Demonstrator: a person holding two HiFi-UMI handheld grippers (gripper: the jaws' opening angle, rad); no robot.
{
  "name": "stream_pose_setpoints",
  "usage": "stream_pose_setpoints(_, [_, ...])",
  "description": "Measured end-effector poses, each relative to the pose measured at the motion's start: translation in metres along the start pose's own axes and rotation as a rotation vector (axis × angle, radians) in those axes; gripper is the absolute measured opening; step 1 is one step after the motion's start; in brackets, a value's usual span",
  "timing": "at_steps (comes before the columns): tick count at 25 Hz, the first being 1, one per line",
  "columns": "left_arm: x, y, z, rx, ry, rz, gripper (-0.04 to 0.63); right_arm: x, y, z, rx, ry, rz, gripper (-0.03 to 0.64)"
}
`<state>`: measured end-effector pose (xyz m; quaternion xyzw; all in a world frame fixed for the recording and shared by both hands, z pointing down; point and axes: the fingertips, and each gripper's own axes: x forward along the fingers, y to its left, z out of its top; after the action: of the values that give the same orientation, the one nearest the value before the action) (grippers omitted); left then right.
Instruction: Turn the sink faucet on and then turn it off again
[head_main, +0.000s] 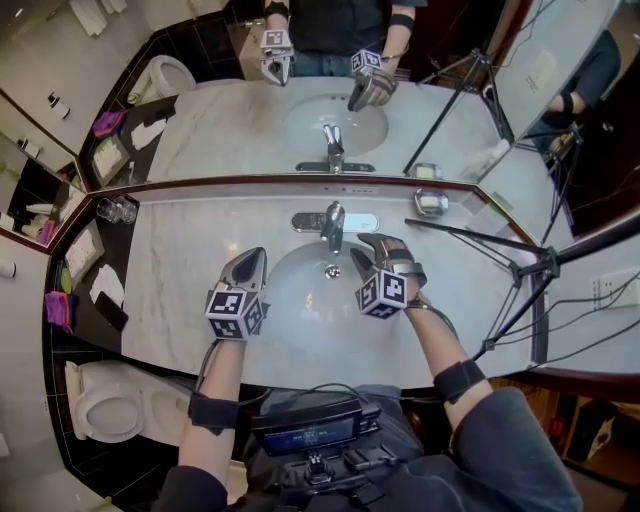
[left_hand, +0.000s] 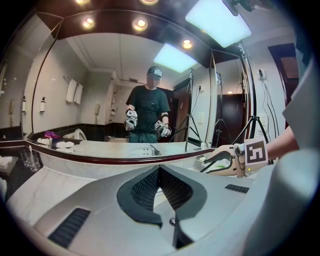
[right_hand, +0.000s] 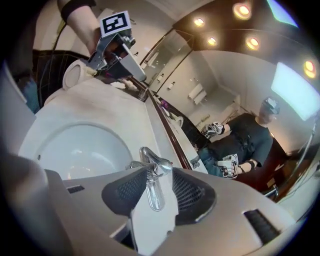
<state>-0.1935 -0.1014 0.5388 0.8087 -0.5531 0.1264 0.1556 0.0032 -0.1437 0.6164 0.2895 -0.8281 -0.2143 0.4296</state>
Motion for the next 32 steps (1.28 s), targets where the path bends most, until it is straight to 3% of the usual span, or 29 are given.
stream_pose_setpoints(3, [0.001, 0.001, -0.004, -0.006, 0.005, 0.005, 0.000, 0.019, 0.006, 0.004, -0.086, 0.014, 0.025, 0.221])
stream_pose_setpoints(15, [0.004, 0.016, -0.010, -0.010, 0.023, 0.027, 0.000, 0.098, 0.024, 0.005, -0.297, 0.070, 0.059, 0.242])
stream_pose_setpoints(25, [0.013, 0.017, -0.015, -0.016, 0.037, 0.028, 0.000, 0.122, 0.014, 0.008, -0.307, 0.085, 0.050, 0.245])
stream_pose_setpoints(32, [0.017, 0.017, -0.016, -0.018, 0.040, 0.024, 0.000, 0.117, 0.002, 0.019, -0.238, 0.068, 0.067, 0.242])
